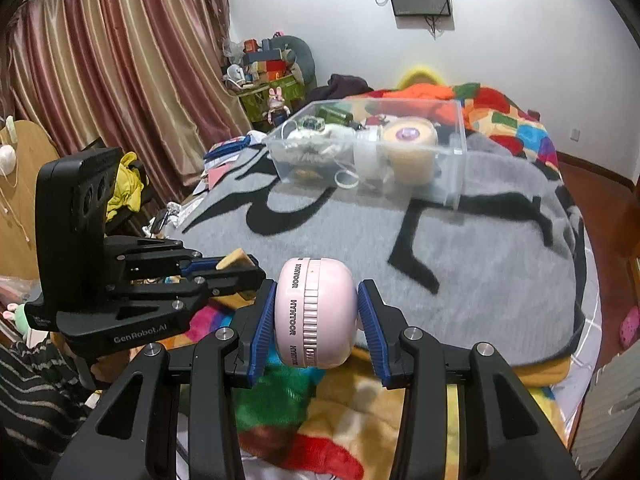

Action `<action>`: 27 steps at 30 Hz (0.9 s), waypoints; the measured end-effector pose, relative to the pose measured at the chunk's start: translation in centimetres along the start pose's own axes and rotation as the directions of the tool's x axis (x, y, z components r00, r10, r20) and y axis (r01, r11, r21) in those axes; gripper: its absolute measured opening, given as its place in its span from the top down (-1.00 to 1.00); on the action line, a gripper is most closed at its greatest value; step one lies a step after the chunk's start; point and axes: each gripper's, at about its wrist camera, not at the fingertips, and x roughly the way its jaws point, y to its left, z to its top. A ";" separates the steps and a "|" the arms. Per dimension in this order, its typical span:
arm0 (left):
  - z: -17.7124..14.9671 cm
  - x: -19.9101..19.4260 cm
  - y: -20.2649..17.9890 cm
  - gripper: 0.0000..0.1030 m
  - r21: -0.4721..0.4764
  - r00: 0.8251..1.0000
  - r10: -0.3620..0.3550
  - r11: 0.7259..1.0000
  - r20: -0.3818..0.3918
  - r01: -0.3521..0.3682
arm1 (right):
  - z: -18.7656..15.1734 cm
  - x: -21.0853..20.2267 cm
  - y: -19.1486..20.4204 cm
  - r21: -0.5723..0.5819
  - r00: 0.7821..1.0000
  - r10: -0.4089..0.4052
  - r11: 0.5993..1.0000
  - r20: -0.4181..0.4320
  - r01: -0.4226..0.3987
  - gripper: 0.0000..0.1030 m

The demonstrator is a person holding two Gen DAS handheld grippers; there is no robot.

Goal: Organize objects
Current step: 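Carry the peg to the bin with the left tool while the right carries the pink device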

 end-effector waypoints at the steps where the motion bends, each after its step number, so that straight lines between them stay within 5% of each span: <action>1: 0.3 -0.2 0.2 0.82 0.001 1.000 0.015 1.000 0.016 -0.015 | 0.3 0.0 0.0 -0.003 1.000 -0.003 1.000 0.006 0.003 0.27; 19: 6.4 -1.7 4.1 0.82 -0.040 0.980 0.088 0.996 0.181 -0.082 | 7.0 0.5 -1.2 -0.027 0.992 -0.019 0.999 0.127 0.023 0.27; 27: 8.7 -0.3 6.0 0.82 -0.062 0.975 0.100 0.994 0.198 -0.089 | 10.1 1.7 -2.4 -0.011 0.984 -0.019 1.000 0.176 0.021 0.28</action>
